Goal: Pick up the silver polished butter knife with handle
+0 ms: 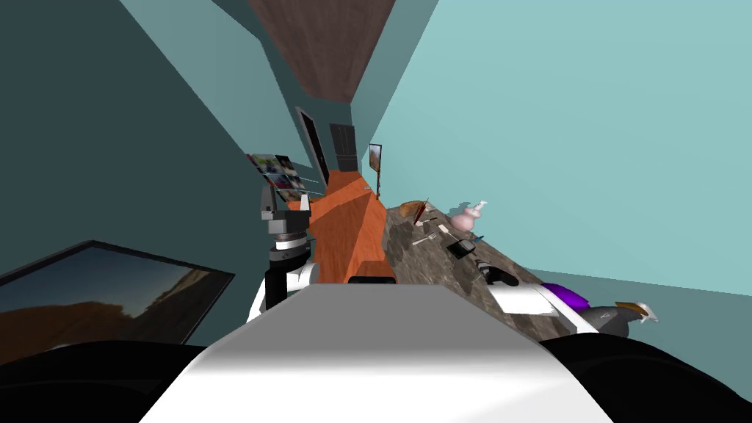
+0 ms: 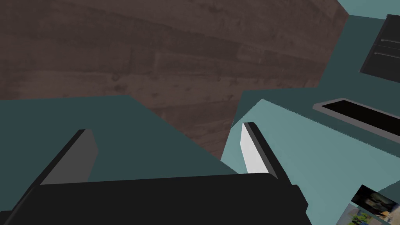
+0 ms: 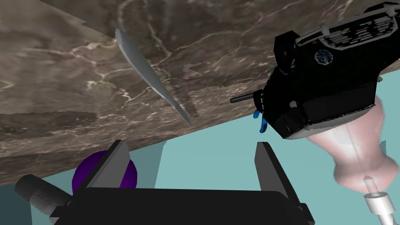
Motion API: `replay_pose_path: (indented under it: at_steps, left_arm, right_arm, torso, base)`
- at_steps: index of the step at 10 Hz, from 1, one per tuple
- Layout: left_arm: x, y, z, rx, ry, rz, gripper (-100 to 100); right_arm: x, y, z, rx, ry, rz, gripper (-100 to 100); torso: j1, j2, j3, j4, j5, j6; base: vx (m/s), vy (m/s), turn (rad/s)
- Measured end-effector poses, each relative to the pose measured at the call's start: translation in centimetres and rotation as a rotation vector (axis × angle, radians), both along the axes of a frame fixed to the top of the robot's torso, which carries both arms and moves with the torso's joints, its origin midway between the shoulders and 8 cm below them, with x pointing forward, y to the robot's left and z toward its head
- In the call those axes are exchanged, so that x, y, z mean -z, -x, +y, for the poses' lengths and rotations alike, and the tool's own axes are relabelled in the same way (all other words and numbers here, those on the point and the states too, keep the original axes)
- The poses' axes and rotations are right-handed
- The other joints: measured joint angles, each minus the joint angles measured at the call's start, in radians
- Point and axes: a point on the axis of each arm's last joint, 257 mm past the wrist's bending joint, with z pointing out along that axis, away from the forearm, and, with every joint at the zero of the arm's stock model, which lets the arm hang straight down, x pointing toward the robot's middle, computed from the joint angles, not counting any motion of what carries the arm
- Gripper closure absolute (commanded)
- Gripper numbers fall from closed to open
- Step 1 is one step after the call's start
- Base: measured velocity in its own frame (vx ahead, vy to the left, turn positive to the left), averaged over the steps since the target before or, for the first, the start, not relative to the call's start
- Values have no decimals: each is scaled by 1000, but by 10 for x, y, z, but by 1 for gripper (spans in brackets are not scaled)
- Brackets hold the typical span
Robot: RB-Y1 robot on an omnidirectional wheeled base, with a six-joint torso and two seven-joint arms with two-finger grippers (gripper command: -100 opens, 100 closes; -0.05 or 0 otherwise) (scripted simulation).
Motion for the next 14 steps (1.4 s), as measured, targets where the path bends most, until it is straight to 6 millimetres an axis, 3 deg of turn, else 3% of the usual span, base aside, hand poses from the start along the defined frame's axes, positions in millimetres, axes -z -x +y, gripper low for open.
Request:
replay_pose_path:
  at_steps: [6,7,8,13,14]
  left_arm:
    - [0,0,0,0,0,0,0]
    - [0,0,0,0,0,0,0]
    - [0,0,0,0,0,0,0]
    - [0,0,0,0,0,0,0]
    - [0,0,0,0,0,0,0]
  right_arm:
    - [38,69,-21,70,33,272,-100]
    - [39,71,-21,72,33,277,0]
    - [39,71,-21,72,33,277,-100]
    - [52,77,-34,181,20,276,-100]
    - [52,78,-35,184,20,276,100]
  torso:
    - [-1,0,0,0,0,1]
    - [1,0,0,0,0,1]
    - [3,-1,0,0,1,1]
    - [1,6,4,2,0,1]
    - [2,3,2,1,0,2]
  base:
    - [-12,-65,201]
    - [-1,-6,-5]
    - [-79,-25,291]
    - [-120,-39,198]
    - [-9,-3,-10]
